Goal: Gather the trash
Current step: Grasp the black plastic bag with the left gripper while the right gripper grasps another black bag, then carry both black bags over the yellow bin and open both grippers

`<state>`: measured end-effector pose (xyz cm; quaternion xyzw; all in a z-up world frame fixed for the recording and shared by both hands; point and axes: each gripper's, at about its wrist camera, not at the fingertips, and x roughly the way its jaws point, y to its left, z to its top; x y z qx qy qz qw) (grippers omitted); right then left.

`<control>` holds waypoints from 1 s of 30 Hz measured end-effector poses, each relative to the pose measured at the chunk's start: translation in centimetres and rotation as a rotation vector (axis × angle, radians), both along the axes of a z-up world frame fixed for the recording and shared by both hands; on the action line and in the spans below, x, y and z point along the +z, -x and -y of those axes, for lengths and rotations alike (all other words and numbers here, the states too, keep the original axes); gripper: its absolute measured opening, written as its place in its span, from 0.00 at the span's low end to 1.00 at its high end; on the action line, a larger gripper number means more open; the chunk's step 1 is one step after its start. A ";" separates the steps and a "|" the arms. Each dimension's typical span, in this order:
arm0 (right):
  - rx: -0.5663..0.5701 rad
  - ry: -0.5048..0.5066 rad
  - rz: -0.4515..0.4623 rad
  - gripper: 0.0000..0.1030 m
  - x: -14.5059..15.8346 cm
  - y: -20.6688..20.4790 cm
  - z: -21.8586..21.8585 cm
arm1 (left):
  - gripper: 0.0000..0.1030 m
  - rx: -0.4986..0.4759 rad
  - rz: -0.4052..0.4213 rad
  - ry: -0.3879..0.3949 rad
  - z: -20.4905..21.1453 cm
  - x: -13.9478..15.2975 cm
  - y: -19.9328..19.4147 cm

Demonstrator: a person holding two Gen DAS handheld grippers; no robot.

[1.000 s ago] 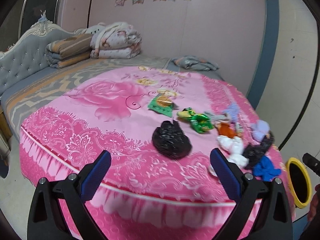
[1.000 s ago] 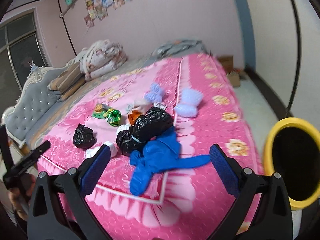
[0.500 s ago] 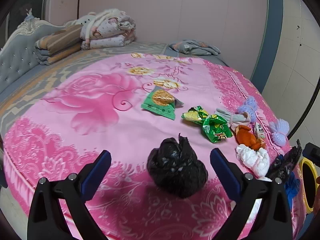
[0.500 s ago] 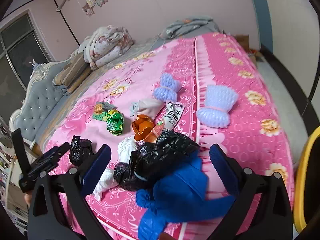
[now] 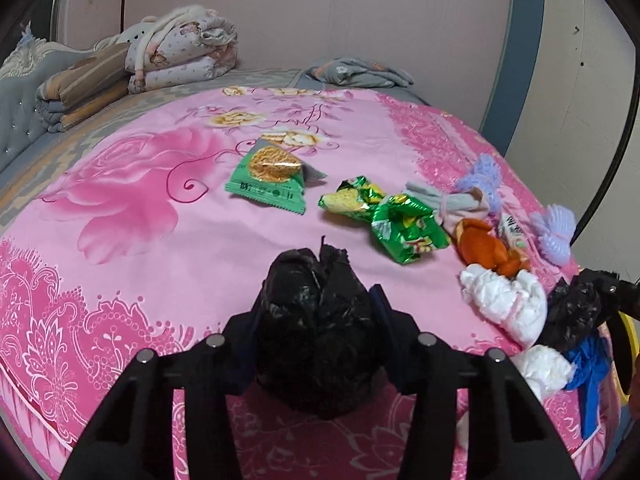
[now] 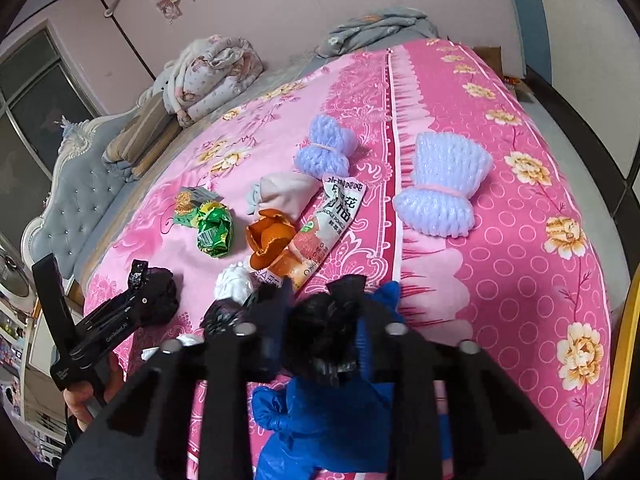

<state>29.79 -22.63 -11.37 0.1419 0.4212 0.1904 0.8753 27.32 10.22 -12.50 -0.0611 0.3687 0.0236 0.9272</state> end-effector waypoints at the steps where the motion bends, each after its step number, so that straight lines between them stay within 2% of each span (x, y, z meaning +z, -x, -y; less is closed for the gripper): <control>1: 0.001 -0.002 0.006 0.20 0.2 0.1 0.0 | 0.44 -0.005 0.007 0.009 0.0 0.2 0.1; 10: -0.001 0.019 0.085 0.18 3.4 2.1 0.1 | 0.44 -0.015 0.052 0.001 0.3 2.9 1.9; 17: -0.017 0.019 0.139 0.18 6.3 4.5 1.5 | 0.44 -0.035 0.113 -0.014 1.8 6.1 4.0; 30: -0.135 0.021 0.287 0.18 14.5 9.4 8.0 | 0.44 -0.141 0.231 0.003 7.9 13.1 5.6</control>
